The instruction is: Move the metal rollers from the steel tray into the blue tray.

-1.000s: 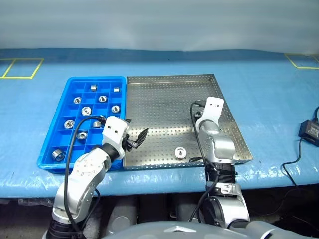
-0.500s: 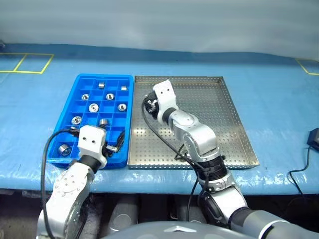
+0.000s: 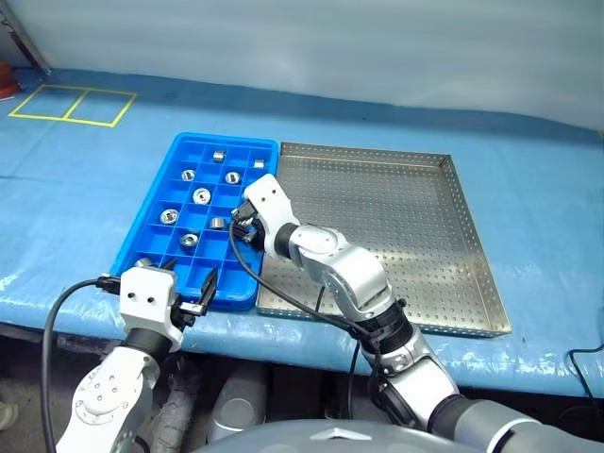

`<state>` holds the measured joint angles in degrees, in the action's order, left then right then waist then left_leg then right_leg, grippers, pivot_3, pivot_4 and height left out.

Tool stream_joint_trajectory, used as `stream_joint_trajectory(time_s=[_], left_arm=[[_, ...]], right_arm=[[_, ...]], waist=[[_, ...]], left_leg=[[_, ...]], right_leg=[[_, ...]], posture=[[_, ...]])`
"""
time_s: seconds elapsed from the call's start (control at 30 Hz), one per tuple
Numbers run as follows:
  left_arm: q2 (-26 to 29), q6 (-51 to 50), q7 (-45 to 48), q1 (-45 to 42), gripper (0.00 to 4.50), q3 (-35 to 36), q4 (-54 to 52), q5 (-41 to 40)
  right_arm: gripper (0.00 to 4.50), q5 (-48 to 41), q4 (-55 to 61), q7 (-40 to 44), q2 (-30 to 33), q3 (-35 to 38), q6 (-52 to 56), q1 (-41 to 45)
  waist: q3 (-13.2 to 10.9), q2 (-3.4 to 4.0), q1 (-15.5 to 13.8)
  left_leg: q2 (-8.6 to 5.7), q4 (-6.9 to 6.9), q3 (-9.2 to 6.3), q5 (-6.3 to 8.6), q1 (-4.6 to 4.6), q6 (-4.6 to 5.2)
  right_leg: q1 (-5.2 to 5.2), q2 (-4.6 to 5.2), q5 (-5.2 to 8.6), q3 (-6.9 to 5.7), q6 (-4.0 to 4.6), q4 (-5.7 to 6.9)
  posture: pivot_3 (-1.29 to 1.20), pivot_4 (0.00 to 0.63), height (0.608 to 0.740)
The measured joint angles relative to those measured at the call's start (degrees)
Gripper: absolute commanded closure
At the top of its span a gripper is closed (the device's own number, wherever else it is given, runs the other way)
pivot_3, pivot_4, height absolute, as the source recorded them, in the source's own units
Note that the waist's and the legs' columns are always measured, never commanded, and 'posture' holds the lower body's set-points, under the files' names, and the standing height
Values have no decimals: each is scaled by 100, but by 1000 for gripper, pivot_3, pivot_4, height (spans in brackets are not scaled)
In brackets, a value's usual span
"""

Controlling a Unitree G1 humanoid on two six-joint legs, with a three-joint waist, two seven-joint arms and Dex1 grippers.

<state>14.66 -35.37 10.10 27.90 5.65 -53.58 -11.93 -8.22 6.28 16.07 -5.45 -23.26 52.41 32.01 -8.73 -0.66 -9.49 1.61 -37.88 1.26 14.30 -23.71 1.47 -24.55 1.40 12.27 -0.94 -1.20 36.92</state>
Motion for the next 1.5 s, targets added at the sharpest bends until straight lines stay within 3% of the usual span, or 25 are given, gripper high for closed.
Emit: stream_joint_trajectory(time_s=[0.2, 0.47, 0.73, 1.0, 1.2, 1.5], left_arm=[[7, 0, 21, -57, 769, -57, 0, -34], [51, -20, 115, -277, 769, -114, 6, -51], [256, -81, 371, -783, 769, -318, 270, -166], [484, -165, 705, -1273, 769, -646, 632, -277], [574, -174, 925, -1607, 769, -894, 964, -325], [584, -158, 1113, -1765, 769, -1138, 1106, -342]], right_arm=[[2728, 7, -143, 28, 107, -31, 45, -117], [22, -14, 120, 113, 267, -21, 109, -221], [22, 40, 1198, -287, 791, 679, 990, -464], [22, -7, 2732, -492, 1497, 1409, 2727, -877], [22, -176, 3593, -504, 1565, 1908, 3923, -1362], [22, -772, 3988, -724, 1377, 2001, 3953, -2438]], waist=[[0, 0, -64], [1, 0, -100], [0, 0, 4], [-1, 2, 424], [0, 1, 659], [0, 0, 848]], left_leg=[[2, 1, 0, 0, -1, 0], [0, -3, 1, 0, 1, 0], [-1, -5, 1, 0, -7, 0], [0, -1, 0, 1, -6, 1], [1, -2, 3, 1, -1, 2], [0, -10, 11, -1, 6, 6]], right_leg=[[-1, -2, 1, -1, 1, 0], [2, -1, 1, -2, 1, 0], [-1, 1, 0, -2, 0, -2], [-1, 0, 1, 0, 5, 1], [2, -1, 1, 6, 3, 2], [3, -1, -3, 19, -5, 4]], posture=[[431, 150, 740], [371, 150, 740], [262, 150, 740], [147, 150, 740], [88, 150, 740], [85, 150, 740]])
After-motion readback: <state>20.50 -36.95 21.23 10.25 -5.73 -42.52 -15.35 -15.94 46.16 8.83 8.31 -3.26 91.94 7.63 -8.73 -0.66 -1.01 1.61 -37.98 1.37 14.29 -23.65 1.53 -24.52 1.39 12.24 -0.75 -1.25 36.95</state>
